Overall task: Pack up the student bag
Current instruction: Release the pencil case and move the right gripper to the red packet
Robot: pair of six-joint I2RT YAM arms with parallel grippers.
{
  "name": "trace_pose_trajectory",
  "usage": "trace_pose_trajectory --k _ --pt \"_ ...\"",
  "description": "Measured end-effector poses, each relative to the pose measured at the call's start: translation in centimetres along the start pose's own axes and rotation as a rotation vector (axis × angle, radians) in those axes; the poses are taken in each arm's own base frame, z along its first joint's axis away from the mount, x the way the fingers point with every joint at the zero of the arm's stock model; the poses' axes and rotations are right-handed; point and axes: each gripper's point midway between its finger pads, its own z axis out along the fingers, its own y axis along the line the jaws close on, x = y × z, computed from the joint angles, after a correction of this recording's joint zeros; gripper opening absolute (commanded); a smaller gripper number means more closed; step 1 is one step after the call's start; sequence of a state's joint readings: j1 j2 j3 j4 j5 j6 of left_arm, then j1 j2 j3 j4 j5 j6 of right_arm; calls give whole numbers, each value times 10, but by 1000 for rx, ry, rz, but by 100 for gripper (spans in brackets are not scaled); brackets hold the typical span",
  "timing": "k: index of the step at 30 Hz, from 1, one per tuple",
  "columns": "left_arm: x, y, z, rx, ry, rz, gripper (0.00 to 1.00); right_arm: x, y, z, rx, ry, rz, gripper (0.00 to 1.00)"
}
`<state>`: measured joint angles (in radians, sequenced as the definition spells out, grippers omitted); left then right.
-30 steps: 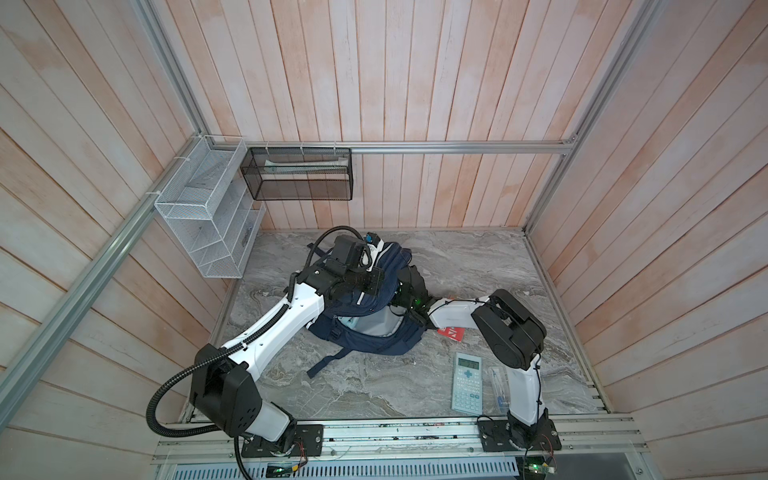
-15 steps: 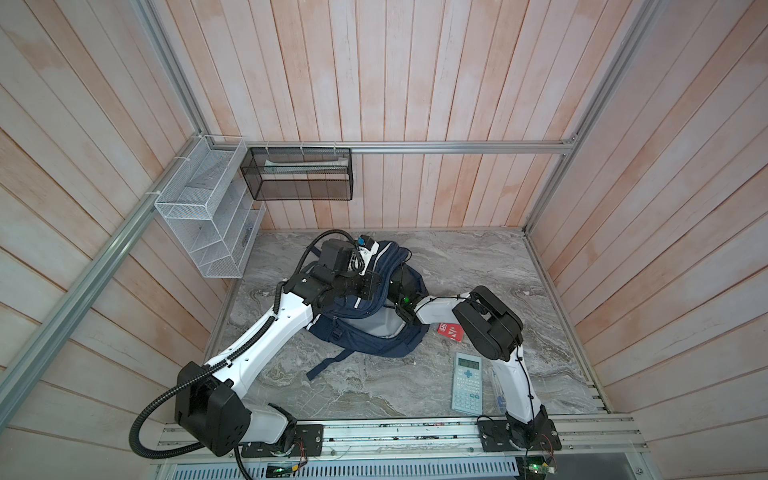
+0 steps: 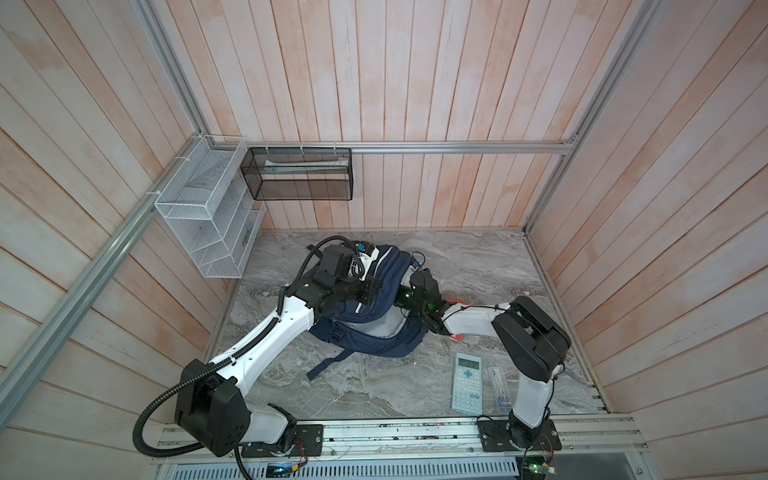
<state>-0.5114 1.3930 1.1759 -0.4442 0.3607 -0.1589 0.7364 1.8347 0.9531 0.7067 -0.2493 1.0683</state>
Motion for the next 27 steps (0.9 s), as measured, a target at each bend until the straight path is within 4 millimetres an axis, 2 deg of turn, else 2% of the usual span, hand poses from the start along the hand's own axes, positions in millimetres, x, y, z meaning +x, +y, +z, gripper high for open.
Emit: trace_pose_trajectory --k 3,8,9,11,14,16,18,20,22,24,27 --pt "0 0 1 -1 -4 -3 0 7 1 -25 11 27 -13 66" --pt "8 -1 6 4 10 -25 9 21 -20 -74 124 51 -43 67" --pt "9 -2 6 2 11 -27 9 21 -22 -85 155 43 -55 78" --pt "9 -3 7 -9 12 -28 16 11 -18 -106 199 6 -92 79" --pt "6 -9 7 -22 9 -18 51 -18 -12 -139 249 -77 -139 79" --pt "0 -19 6 -37 2 2 77 -45 -22 -168 315 -152 -142 81" --pt "-10 -34 4 -34 -13 20 89 -72 -35 -199 384 -235 -129 81" --pt "-24 -56 4 -10 -35 28 91 -92 -50 -229 432 -310 -110 81" --pt "-35 -84 9 47 -56 34 91 -105 -73 -258 490 -370 -73 81" --pt "-39 -112 20 118 -60 34 82 -105 -96 -274 547 -380 -29 82" --pt "-34 -142 55 177 -18 27 72 -95 -137 -284 625 -334 58 81"
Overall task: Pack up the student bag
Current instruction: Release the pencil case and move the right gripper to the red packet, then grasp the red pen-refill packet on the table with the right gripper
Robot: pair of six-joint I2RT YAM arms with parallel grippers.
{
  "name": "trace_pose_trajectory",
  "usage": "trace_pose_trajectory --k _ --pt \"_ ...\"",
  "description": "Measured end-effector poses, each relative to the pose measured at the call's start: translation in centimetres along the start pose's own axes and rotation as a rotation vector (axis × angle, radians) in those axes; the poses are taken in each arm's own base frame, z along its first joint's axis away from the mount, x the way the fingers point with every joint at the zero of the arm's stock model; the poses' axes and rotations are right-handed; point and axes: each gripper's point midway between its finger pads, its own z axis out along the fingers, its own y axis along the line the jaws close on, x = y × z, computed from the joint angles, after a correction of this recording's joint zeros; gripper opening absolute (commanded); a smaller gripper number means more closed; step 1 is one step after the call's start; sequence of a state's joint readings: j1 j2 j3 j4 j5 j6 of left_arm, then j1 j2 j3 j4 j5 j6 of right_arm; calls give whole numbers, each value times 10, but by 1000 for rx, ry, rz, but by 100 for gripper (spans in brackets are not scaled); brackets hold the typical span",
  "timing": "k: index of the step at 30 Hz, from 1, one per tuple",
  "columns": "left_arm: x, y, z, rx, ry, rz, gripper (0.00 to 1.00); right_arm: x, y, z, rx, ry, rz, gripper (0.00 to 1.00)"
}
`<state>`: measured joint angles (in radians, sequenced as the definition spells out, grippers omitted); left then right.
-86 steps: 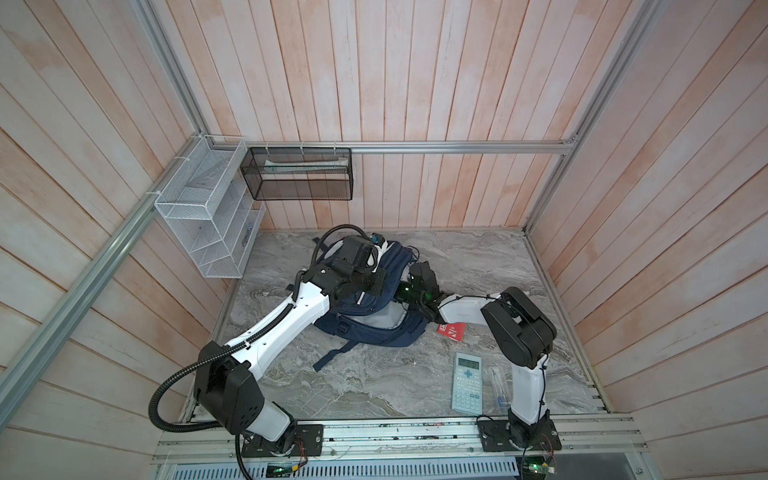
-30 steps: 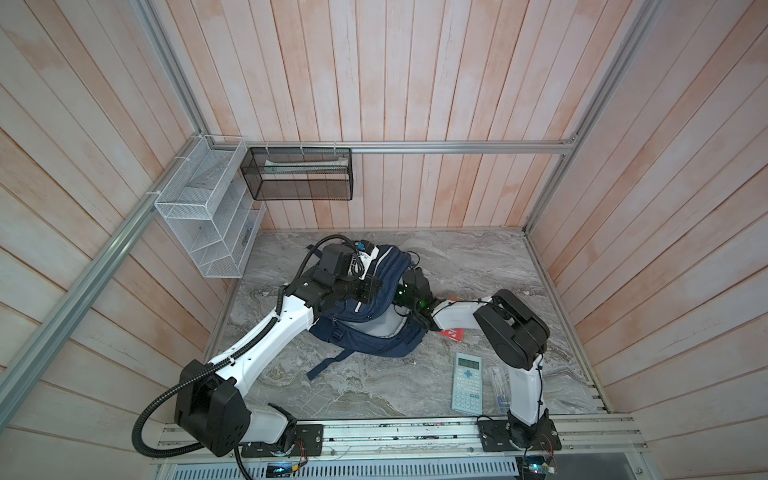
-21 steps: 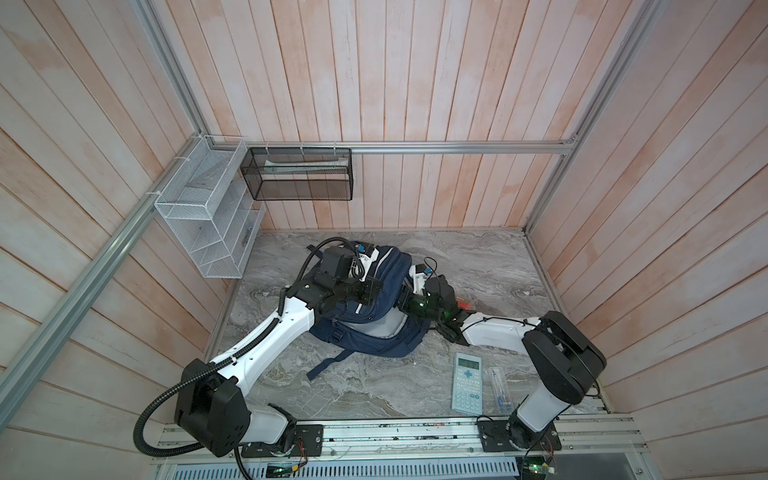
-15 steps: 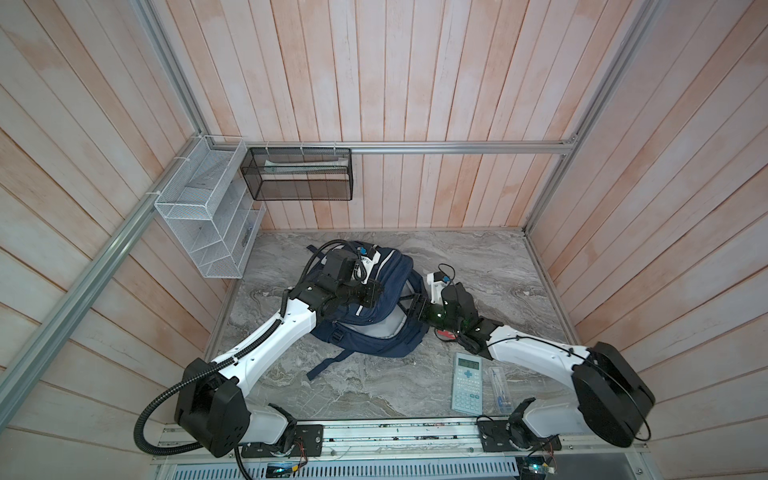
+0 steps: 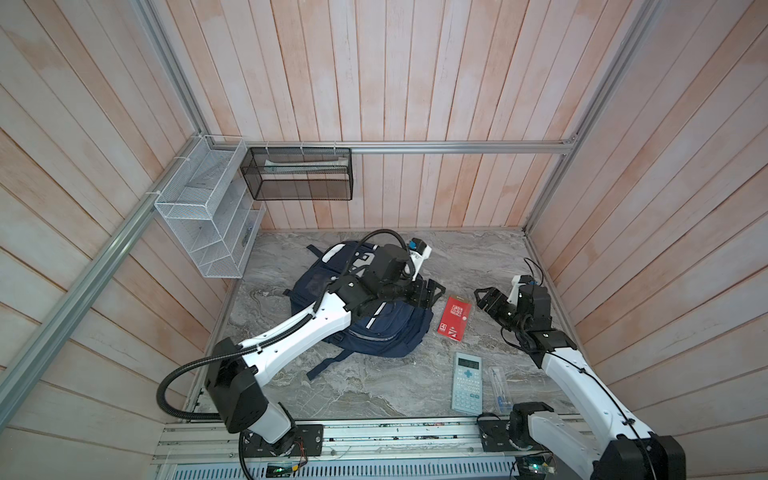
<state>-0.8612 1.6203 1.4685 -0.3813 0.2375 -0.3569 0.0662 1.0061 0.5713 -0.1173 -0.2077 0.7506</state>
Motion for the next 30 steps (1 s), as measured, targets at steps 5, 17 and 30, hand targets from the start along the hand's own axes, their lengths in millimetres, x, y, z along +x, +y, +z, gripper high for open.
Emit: trace_pose_trajectory --k 5,17,30 --pt "40 8 78 -5 131 -63 61 23 -30 20 60 140 22 76" --pt "111 64 168 -137 302 -168 39 54 -42 49 32 307 17 62" --pt "138 97 200 -242 333 -201 34 70 -50 72 19 410 28 56"
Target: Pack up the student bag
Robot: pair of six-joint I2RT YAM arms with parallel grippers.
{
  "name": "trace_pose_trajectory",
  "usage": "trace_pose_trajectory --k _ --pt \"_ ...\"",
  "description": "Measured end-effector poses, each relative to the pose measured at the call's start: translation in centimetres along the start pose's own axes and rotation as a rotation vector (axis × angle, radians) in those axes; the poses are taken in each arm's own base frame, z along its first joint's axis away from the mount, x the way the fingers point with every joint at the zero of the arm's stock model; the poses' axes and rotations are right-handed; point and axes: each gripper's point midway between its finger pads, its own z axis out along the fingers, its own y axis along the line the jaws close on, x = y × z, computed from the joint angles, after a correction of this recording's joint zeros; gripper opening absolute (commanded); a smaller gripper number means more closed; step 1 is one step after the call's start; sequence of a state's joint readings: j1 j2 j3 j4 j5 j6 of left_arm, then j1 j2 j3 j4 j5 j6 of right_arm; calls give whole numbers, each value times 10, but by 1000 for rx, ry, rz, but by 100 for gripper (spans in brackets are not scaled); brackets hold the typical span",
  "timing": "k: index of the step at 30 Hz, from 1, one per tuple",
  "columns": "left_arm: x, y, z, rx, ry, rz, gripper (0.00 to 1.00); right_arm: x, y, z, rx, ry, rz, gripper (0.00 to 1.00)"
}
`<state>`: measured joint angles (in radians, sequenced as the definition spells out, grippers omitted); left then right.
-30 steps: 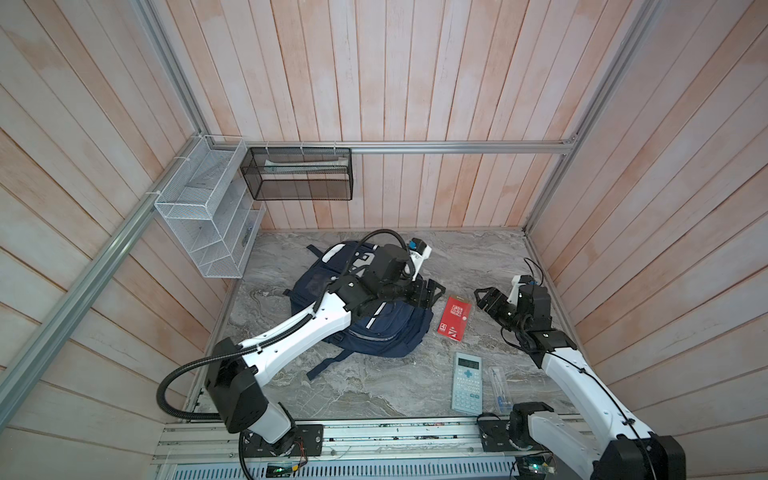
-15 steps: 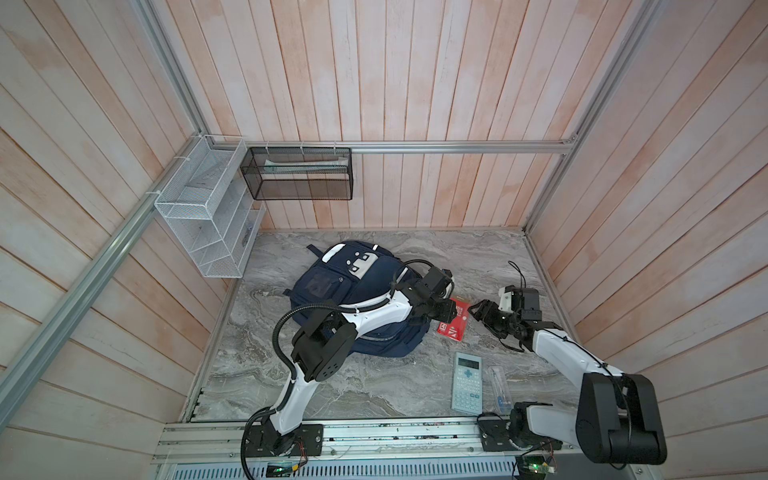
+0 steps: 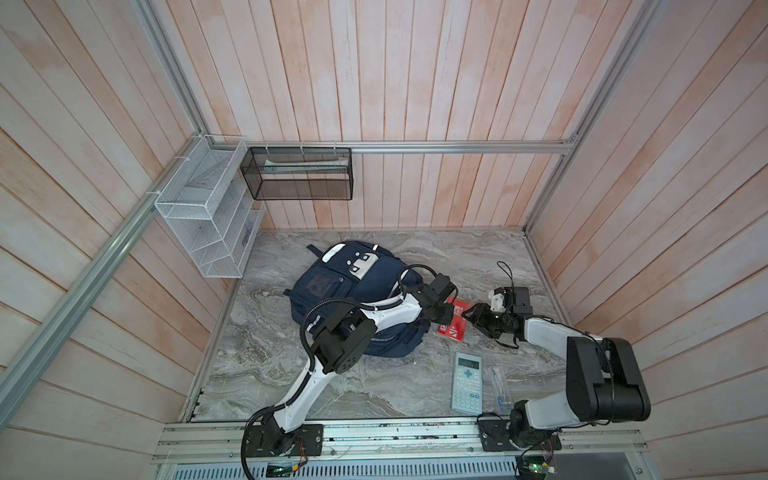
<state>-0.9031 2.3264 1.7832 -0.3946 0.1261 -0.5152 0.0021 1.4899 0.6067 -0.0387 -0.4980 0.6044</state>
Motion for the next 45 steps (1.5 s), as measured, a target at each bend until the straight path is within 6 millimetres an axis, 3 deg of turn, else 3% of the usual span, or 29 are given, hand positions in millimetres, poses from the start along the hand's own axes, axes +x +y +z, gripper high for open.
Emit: trace_pose_trajectory --k 5,8,19,25,28,30,35,38,40,42,45 --pt "-2 0 2 47 -1 -41 27 -3 7 9 -53 27 -6 54" --pt "-1 1 3 68 4 -59 22 -4 12 13 -99 37 -15 47" --pt "-4 3 4 106 4 -84 22 5 19 14 -211 50 -25 2" --pt "-9 -13 -10 111 -4 -24 44 -2 30 -8 -183 -18 -86 0" --pt "-23 -38 -38 127 -35 41 62 -10 38 -32 -161 -97 -122 0" --pt "-37 -59 -70 150 -83 79 74 -17 47 -52 -159 -163 -145 0" --pt "-74 -86 -171 178 -261 122 75 -24 66 -94 -177 -299 -184 0" --pt "-80 -71 -222 97 -369 130 70 -24 75 -112 -200 -350 -187 0" --pt "-75 -49 -237 8 -399 130 69 -23 78 -117 -212 -360 -184 0" --pt "-65 -21 -232 -99 -385 125 69 -21 79 -117 -221 -350 -175 0" --pt "-38 26 -196 -266 -287 126 72 -17 80 -114 -236 -320 -157 0"
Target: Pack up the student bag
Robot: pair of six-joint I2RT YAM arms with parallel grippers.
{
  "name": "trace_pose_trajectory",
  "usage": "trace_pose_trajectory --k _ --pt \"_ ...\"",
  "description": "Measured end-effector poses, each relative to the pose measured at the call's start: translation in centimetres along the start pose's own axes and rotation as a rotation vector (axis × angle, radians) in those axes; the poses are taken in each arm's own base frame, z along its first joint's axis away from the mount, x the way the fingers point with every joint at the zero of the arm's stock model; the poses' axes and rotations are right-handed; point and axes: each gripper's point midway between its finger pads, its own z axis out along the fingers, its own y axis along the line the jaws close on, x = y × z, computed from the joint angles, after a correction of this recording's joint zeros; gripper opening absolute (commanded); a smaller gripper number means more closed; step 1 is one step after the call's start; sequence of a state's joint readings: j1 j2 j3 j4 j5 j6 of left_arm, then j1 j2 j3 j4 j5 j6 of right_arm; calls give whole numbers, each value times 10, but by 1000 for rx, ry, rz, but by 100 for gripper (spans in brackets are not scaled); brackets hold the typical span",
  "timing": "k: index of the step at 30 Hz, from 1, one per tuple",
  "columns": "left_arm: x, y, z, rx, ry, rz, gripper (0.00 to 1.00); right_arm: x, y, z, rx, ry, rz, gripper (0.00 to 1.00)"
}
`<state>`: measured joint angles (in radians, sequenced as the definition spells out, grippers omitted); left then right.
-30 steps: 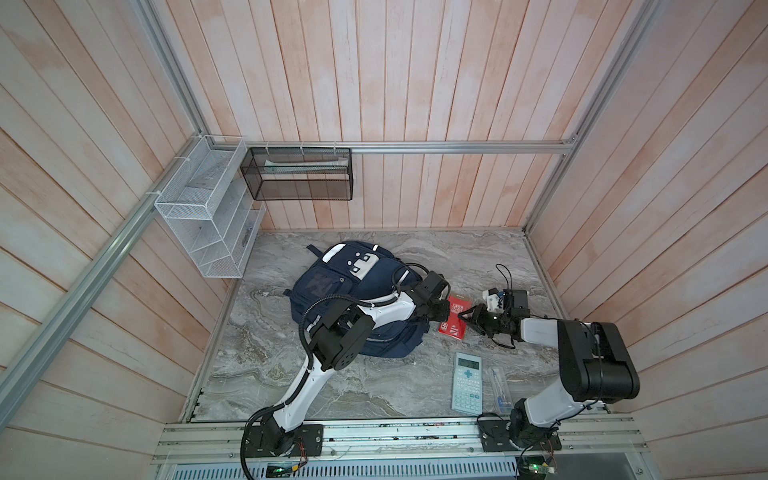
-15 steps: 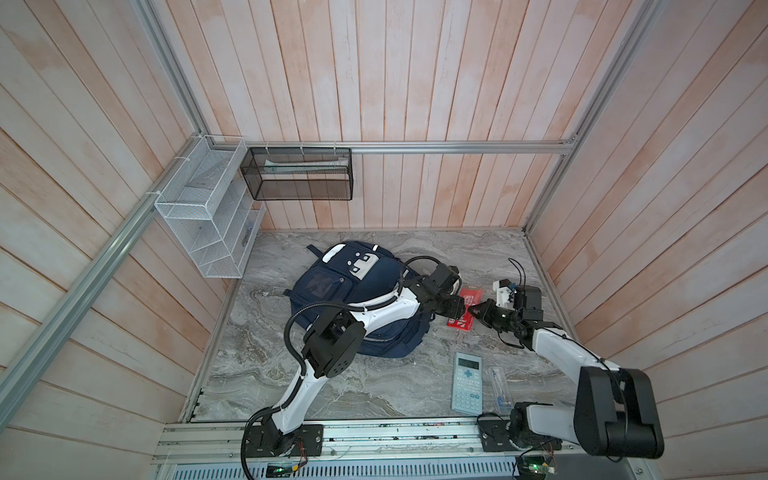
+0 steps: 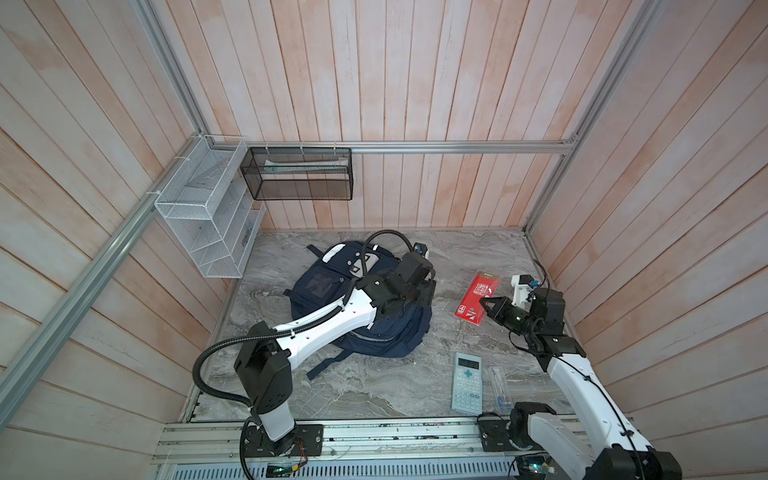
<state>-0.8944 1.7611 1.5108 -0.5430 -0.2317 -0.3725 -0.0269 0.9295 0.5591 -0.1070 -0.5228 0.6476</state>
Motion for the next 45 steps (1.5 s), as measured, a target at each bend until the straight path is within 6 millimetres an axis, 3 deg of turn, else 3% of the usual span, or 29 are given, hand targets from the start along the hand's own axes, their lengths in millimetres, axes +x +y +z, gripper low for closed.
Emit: trace_pose_trajectory --k 3,4,5,7,9,16,19,23,25,30,37,41,42,45 --pt "45 23 34 -127 128 61 73 5 0 2 -13 23 17 0" --pt "56 29 42 -163 161 80 72 7 1 3 -17 31 22 0" --pt "65 34 50 -197 185 99 64 9 1 3 -22 40 25 0" --pt "75 43 57 -261 220 138 36 14 3 6 -33 57 32 0" --pt "75 48 59 -313 228 174 0 21 6 9 -44 76 34 0" --pt "47 44 29 -289 179 193 0 66 46 34 -153 208 -10 0" --pt "24 48 1 -196 134 147 0 87 60 51 -193 269 -20 0" --pt "-14 69 -43 -67 47 43 0 115 74 82 -207 358 -40 0" --pt "-23 77 -55 -20 25 10 0 122 88 99 -223 386 -58 0" --pt "-25 77 -59 76 38 -11 0 130 123 150 -288 394 -63 0" --pt "-25 62 -61 164 46 -12 0 157 151 234 -325 398 30 0" --pt "-24 60 -60 181 45 -13 0 165 177 259 -360 378 57 0" --pt "-23 60 -58 183 44 -13 0 165 179 259 -360 374 60 5" --pt "-18 59 -52 194 38 -14 0 168 175 258 -348 379 70 37"
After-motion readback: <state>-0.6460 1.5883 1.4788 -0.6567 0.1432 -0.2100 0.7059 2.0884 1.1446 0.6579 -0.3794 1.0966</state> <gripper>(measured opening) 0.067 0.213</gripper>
